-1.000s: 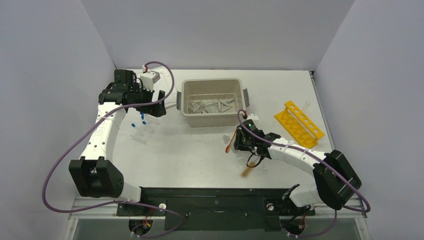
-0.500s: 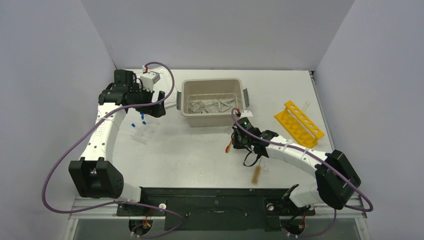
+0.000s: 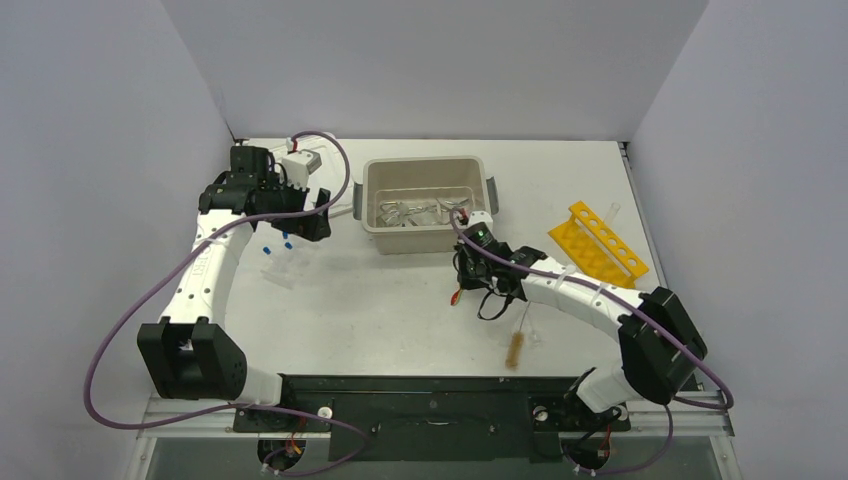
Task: Organize the chemistry lab equipment
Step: Pick up the chemistry item at the center of the board, then place the chemistry item in the storage box, then pick up the chemistry item at the center of the board.
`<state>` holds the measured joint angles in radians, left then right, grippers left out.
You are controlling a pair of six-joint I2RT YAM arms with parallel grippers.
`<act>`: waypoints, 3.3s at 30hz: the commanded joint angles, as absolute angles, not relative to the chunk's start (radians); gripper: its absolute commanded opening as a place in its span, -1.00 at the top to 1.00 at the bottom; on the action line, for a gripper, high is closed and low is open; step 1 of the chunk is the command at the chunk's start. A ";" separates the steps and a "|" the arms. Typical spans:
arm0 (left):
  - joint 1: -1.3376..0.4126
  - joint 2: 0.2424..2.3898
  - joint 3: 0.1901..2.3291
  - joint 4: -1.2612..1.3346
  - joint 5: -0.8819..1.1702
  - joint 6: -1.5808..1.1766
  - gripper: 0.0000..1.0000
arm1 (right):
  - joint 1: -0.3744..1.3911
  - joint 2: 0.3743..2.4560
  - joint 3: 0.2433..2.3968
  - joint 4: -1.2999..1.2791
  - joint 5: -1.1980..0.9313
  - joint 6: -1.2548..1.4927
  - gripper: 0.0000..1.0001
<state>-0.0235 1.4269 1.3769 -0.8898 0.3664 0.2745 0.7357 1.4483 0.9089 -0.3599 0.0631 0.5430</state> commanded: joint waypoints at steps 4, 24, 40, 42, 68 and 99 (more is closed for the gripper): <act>-0.023 1.397 1.381 -0.858 0.379 0.277 -0.93 | 0.745 1.460 1.132 -0.442 0.126 0.445 1.00; -0.014 1.457 1.446 -0.887 0.406 0.252 -0.93 | 0.727 1.971 2.060 -0.759 0.358 0.195 1.00; -0.014 1.450 1.440 -0.898 0.397 0.280 -0.93 | 0.652 2.245 2.052 -0.708 0.327 0.284 1.00; -0.014 1.445 1.434 -0.896 0.395 0.283 -0.93 | 0.639 2.278 2.063 -0.714 0.309 0.294 1.00; -0.005 1.384 1.428 -0.915 0.374 0.304 -0.93 | 0.672 1.835 1.887 -0.673 0.327 0.298 -0.27; -0.005 1.382 1.436 -0.929 0.374 0.312 -0.93 | 0.668 1.655 0.990 -0.129 0.287 0.320 -0.22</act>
